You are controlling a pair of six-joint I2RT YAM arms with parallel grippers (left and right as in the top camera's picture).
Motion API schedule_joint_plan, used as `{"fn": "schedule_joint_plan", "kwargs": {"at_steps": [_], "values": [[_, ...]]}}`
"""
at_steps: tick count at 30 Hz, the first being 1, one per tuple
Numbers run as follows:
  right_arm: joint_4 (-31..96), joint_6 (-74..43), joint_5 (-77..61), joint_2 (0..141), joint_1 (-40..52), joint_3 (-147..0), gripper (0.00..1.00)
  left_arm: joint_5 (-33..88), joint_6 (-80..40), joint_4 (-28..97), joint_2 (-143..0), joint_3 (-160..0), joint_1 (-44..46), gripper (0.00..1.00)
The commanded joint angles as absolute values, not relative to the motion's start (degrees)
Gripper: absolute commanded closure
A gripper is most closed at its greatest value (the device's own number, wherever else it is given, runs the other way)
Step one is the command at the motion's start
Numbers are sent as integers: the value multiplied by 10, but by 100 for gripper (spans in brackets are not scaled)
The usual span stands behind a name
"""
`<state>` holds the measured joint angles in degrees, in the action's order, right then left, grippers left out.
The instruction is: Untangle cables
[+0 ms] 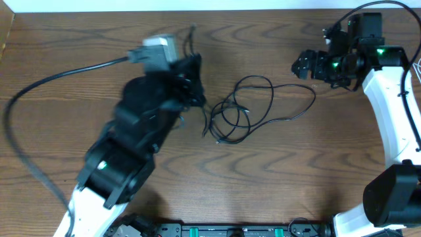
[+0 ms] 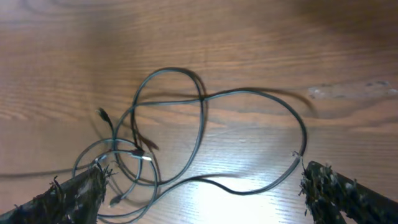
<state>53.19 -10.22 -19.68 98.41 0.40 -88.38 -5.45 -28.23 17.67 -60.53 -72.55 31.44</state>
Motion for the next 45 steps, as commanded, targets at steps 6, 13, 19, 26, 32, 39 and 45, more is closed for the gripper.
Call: {"fn": "schedule_joint_plan", "kwargs": {"at_steps": [6, 13, 19, 26, 32, 39, 45], "values": [[532, -95, -200, 988, 38, -882, 1, -102, -270, 33, -540, -731, 283, 92], [531, -96, -201, 988, 54, -882, 1, -120, -270, -32, -529, -731, 269, 92], [530, -96, -201, 992, 81, -882, 1, -159, -259, -62, -531, -731, 269, 92], [514, -96, -238, 1021, 132, -882, 1, -277, -169, -37, -531, -732, 268, 92], [489, -103, -255, 1061, 182, -882, 1, -425, -67, 2, -531, -732, 268, 92], [471, -113, -256, 1104, 225, -881, 4, -536, 72, -62, -525, -732, 268, 92], [469, -117, -231, 1125, 242, -882, 13, -594, 177, -159, -523, -732, 268, 92]]}}
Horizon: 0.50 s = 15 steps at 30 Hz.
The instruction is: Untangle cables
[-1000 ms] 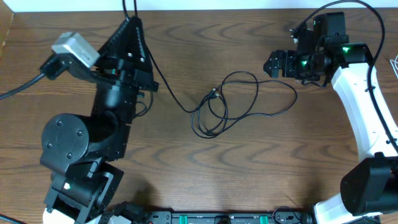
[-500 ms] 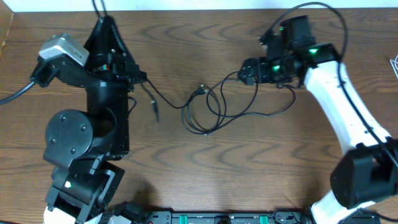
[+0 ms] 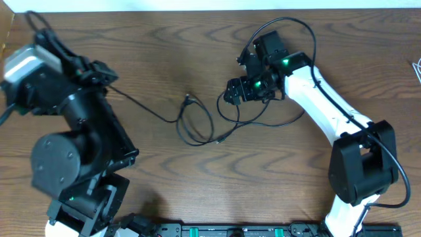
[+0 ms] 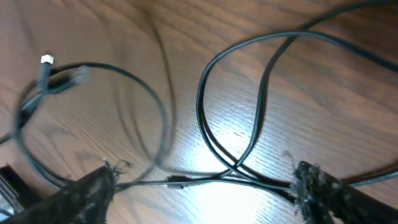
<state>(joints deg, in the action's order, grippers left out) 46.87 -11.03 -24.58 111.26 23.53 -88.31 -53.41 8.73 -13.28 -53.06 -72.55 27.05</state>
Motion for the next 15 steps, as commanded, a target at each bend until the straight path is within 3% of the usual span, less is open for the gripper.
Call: {"fn": "schedule_joint_plan", "kwargs": {"at_steps": [1, 8, 15], "values": [[472, -118, -217, 1129, 244, -881, 14, -599, 194, -176, -523, -732, 268, 92], [506, -149, -118, 1155, 247, -881, 25, -611, 309, -304, -523, -732, 260, 92], [513, -163, -90, 1170, 246, -881, 28, -611, 315, -305, -524, -731, 258, 92]]}}
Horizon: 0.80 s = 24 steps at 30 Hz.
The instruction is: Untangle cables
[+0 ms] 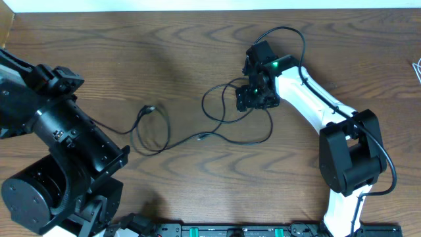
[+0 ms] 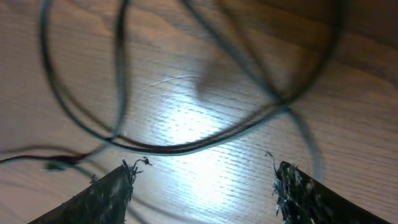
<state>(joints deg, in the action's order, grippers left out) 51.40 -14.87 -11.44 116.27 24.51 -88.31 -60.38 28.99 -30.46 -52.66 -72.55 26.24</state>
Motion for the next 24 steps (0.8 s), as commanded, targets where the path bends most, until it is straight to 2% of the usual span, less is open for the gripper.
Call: {"fn": "schedule_joint_plan", "kwargs": {"at_steps": [1, 3, 6, 9, 24], "values": [[509, -162, -97, 1170, 246, -881, 26, -612, 315, -305, -524, -731, 258, 92], [495, -141, -139, 1167, 247, -881, 24, -611, 315, -305, -526, -731, 258, 92], [458, -75, -278, 1166, 251, -881, 24, -612, 315, -305, -529, -731, 258, 93], [424, -72, -345, 1166, 261, -881, 22, -612, 315, -305, -531, -731, 258, 92], [194, -172, -376, 1203, 441, -881, 23, -629, 310, -292, -532, -731, 258, 92]]}}
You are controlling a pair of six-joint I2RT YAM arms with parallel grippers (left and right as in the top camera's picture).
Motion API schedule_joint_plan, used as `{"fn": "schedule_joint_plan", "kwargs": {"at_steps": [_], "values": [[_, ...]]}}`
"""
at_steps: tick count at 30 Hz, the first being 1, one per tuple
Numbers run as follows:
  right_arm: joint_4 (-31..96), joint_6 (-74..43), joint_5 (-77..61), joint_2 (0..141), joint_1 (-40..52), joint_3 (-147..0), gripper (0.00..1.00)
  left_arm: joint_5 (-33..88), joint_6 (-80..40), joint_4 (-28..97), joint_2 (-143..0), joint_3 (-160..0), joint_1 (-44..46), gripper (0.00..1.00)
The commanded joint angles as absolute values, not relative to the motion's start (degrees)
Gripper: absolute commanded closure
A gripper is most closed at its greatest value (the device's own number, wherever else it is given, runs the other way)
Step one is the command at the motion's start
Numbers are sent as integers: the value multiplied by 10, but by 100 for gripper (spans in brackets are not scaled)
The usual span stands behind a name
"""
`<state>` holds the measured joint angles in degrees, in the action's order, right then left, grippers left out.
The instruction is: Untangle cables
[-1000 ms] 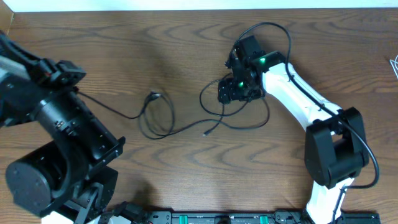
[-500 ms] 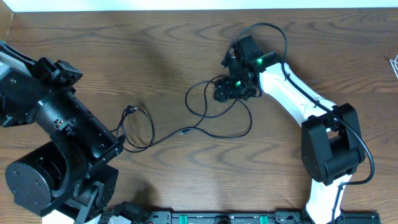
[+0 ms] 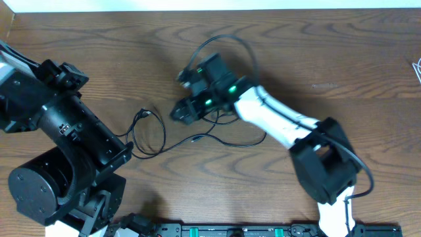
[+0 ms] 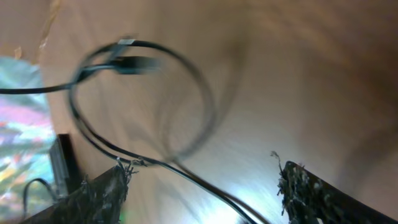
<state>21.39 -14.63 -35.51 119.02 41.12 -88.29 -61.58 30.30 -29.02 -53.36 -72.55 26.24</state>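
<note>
A thin black cable (image 3: 217, 139) lies spread across the wooden table, with a loop (image 3: 148, 133) and a plug (image 3: 141, 114) at its left. In the right wrist view the loop (image 4: 146, 99) and plug (image 4: 134, 62) are blurred. My right gripper (image 3: 182, 112) hovers low over the cable's middle; in its own view the gripper (image 4: 202, 186) is open, and a strand (image 4: 186, 175) runs between the fingers untouched. My left arm (image 3: 59, 138) fills the left side close to the camera. The cable's left end passes under it, and its jaws cannot be made out.
The table's left edge, with a bright area beyond it, shows at the left of the right wrist view. A dark rail (image 3: 230, 230) runs along the table's front edge. The right arm (image 3: 283, 122) stretches diagonally across the table's middle.
My right gripper has moved left, from the loops at the table's middle to a spot nearer the left loop. It stays open. The left loop and the left arm have hardly shifted.
The cable first lay in a tangled pile at the centre, with my left arm at it and my right gripper open far right. Then a strand stretched to the withdrawn left arm and the right gripper hung over the loops. The cable then lay more spread leftward.
</note>
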Motion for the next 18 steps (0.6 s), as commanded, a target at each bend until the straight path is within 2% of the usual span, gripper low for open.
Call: {"fn": "schedule_joint_plan", "kwargs": {"at_steps": [1, 9, 14, 18], "values": [[177, -172, -376, 1206, 453, -881, 24, -631, 310, -292, -532, -731, 258, 92], [130, -186, -275, 1214, 522, -881, 30, -638, 310, -292, -534, -731, 258, 92], [111, -185, -212, 1220, 548, -881, 38, -638, 310, -292, -534, -731, 258, 92], [86, -151, -196, 1230, 565, -881, 39, -637, 310, -292, -534, -731, 258, 92]]}}
